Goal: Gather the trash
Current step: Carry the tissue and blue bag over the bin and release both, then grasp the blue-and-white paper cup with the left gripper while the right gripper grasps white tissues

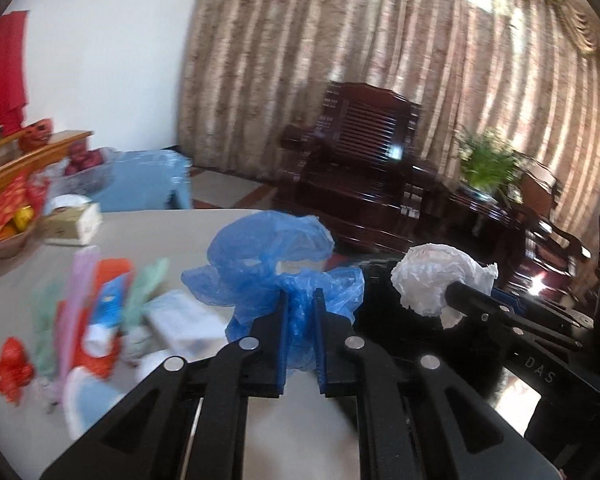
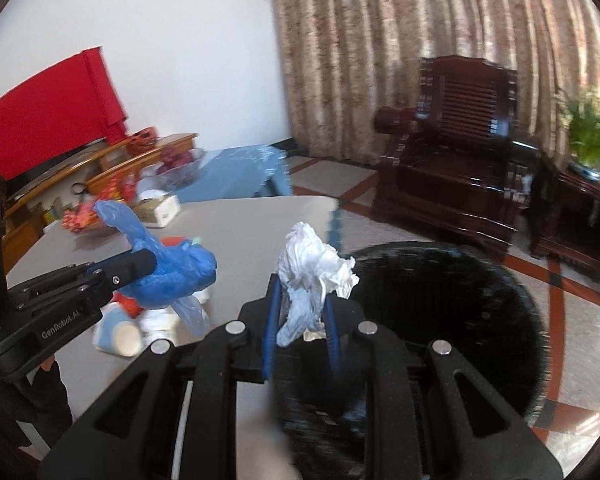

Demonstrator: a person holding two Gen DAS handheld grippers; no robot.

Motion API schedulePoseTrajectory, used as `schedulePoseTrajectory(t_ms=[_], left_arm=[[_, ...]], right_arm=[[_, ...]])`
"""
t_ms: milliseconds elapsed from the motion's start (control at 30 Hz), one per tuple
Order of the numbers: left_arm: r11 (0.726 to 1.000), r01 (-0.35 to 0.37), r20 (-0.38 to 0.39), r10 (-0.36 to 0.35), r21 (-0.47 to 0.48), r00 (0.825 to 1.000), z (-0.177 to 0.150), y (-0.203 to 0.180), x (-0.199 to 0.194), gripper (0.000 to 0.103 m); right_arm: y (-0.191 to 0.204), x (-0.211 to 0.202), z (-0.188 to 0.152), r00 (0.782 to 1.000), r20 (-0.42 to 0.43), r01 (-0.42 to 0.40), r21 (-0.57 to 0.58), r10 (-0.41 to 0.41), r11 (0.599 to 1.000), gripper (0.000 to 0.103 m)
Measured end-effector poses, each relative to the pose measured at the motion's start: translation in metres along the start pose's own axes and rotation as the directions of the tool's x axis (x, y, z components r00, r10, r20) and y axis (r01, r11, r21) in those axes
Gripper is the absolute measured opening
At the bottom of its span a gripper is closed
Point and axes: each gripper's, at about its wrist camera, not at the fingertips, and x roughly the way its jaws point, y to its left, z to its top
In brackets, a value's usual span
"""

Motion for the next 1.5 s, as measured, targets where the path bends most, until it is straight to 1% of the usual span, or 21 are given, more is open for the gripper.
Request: schedulePoseTrajectory(t_ms=[200, 333, 367, 400, 433, 467, 533, 567, 600, 633, 667, 700, 767, 867, 967, 1000, 1100, 1133, 1233, 1333, 1500], left_arm=[[0.995, 0.093, -0.039, -0.092, 0.040, 0.995, 0.006, -0.045, 0.042, 0.011], [0.986, 0.160, -0.093, -0.156, 0.039, 0.983, 0.006, -0.070, 0.072, 0.012], [0.985, 0.165, -0.097, -0.160, 0.041, 0.982, 0.006, -0.075, 0.076, 0.014], [0.984, 0.173, -0.102, -0.168, 0.042, 0.980, 0.006, -0.079, 0.079, 0.017], [0.981, 0.188, -0.113, -0.182, 0.043, 0.977, 0.005, -0.083, 0.083, 0.025], [0.980, 0.195, -0.120, -0.189, 0.040, 0.975, 0.005, -0.083, 0.085, 0.039], [0.979, 0.204, -0.117, -0.200, 0.024, 0.973, 0.004, -0.083, 0.084, 0.053], [0.979, 0.202, -0.113, -0.199, 0.022, 0.974, 0.004, -0.082, 0.083, 0.057], [0.980, 0.195, -0.110, -0.191, 0.027, 0.975, 0.004, -0.079, 0.081, 0.057], [0.982, 0.187, -0.109, -0.183, 0.030, 0.977, 0.003, -0.077, 0.079, 0.060], [0.984, 0.178, -0.106, -0.174, 0.031, 0.979, 0.004, -0.076, 0.078, 0.063], [0.986, 0.163, -0.100, -0.159, 0.031, 0.982, 0.004, -0.072, 0.075, 0.065], [0.992, 0.120, -0.081, -0.118, 0.027, 0.990, 0.002, -0.060, 0.065, 0.072], [0.998, 0.051, -0.049, -0.049, 0.023, 0.998, -0.001, -0.035, 0.044, 0.077], [0.999, -0.044, -0.016, 0.044, 0.017, 0.999, -0.006, -0.010, 0.019, 0.080], [0.997, -0.081, -0.007, 0.081, 0.005, 0.997, -0.009, 0.004, 0.009, 0.080], [0.987, -0.159, 0.009, 0.159, -0.011, 0.987, -0.016, 0.032, -0.012, 0.080], [0.980, -0.200, 0.018, 0.200, -0.014, 0.980, -0.020, 0.044, -0.022, 0.080], [0.961, -0.275, 0.021, 0.275, -0.021, 0.961, -0.030, 0.068, -0.039, 0.080], [0.943, -0.329, 0.001, 0.329, -0.041, 0.944, -0.043, 0.092, -0.050, 0.080], [0.924, -0.372, -0.042, 0.370, -0.089, 0.928, -0.063, 0.118, -0.056, 0.080]], right_arm=[[-0.049, 0.001, -0.016, 0.994, -0.028, 0.110, 0.037, -0.109, 0.993, 0.020], [-0.071, 0.004, -0.025, 0.984, -0.052, 0.171, 0.057, -0.169, 0.984, 0.025], [-0.078, 0.005, -0.028, 0.981, -0.060, 0.189, 0.062, -0.185, 0.980, 0.030], [-0.082, 0.006, -0.031, 0.978, -0.066, 0.202, 0.068, -0.198, 0.977, 0.032], [-0.085, 0.006, -0.033, 0.976, -0.069, 0.213, 0.073, -0.208, 0.974, 0.037], [-0.089, 0.006, -0.037, 0.973, -0.073, 0.226, 0.081, -0.221, 0.971, 0.045], [-0.093, 0.006, -0.039, 0.968, -0.078, 0.247, 0.093, -0.240, 0.965, 0.058], [-0.094, 0.005, -0.041, 0.964, -0.074, 0.261, 0.099, -0.254, 0.960, 0.070], [-0.093, 0.003, -0.043, 0.961, -0.066, 0.273, 0.103, -0.267, 0.957, 0.080], [-0.095, 0.001, -0.043, 0.959, -0.059, 0.281, 0.107, -0.276, 0.954, 0.085], [-0.094, -0.001, -0.043, 0.957, -0.050, 0.290, 0.113, -0.286, 0.950, 0.092], [-0.093, -0.002, -0.044, 0.958, -0.042, 0.288, 0.119, -0.285, 0.950, 0.093], [-0.086, -0.001, -0.039, 0.962, -0.032, 0.274, 0.127, -0.273, 0.953, 0.096], [-0.069, 0.000, -0.036, 0.972, -0.007, 0.235, 0.116, -0.236, 0.965, 0.096], [-0.043, 0.004, -0.031, 0.985, 0.014, 0.170, 0.090, -0.172, 0.981, 0.096], [-0.034, 0.004, -0.032, 0.988, 0.020, 0.154, 0.081, -0.156, 0.985, 0.096], [0.002, 0.012, -0.027, 0.997, 0.036, 0.072, 0.053, -0.074, 0.996, 0.096], [0.013, 0.015, -0.026, 0.998, 0.039, 0.050, 0.043, -0.052, 0.998, 0.096], [0.042, 0.021, -0.024, 0.999, 0.039, -0.007, 0.015, 0.007, 1.000, 0.096], [0.068, 0.028, -0.025, 0.998, 0.030, -0.055, -0.011, 0.055, 0.998, 0.096], [0.099, 0.039, -0.030, 0.994, 0.021, -0.103, -0.054, 0.104, 0.993, 0.096]])
